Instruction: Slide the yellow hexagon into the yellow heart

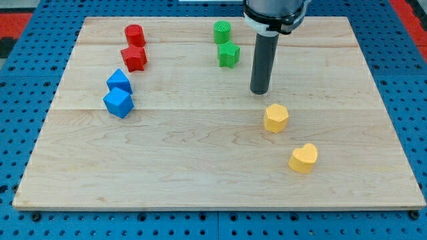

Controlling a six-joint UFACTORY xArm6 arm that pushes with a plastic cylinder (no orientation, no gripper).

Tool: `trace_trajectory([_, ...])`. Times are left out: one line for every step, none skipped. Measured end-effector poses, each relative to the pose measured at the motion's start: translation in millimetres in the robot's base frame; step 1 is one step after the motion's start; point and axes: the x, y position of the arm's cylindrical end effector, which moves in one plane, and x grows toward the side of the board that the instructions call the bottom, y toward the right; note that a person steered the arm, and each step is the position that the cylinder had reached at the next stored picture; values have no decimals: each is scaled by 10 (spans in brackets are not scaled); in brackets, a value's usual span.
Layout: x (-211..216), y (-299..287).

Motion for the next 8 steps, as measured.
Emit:
trace_trajectory([0,0])
trace_trajectory([0,11])
trace_trajectory([60,35])
trace_trajectory([250,35])
trace_trajectory([373,37])
trace_trajectory([670,565])
trace_trajectory([909,978])
trace_trajectory([1027,1798])
